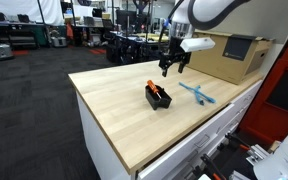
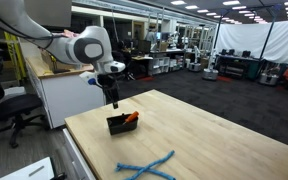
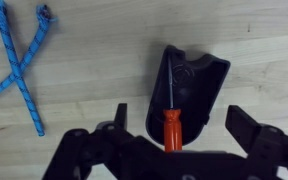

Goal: Remove the screwdriver out of the bowl

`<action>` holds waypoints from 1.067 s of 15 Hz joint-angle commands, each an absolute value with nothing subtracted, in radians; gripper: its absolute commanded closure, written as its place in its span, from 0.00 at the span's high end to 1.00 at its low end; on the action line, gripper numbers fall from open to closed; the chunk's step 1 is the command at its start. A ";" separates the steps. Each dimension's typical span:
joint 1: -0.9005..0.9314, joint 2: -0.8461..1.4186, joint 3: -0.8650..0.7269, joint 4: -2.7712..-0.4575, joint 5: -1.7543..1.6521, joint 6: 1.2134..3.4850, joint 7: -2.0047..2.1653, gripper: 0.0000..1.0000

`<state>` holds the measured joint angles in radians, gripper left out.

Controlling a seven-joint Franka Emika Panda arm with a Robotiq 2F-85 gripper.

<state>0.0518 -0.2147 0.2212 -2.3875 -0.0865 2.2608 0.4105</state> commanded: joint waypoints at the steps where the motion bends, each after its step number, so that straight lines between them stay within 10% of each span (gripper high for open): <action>1: 0.035 0.031 0.169 -2.305 -0.140 2.424 0.357 1.00; 16: 0.146 0.241 0.076 -2.104 -0.132 2.461 0.430 1.00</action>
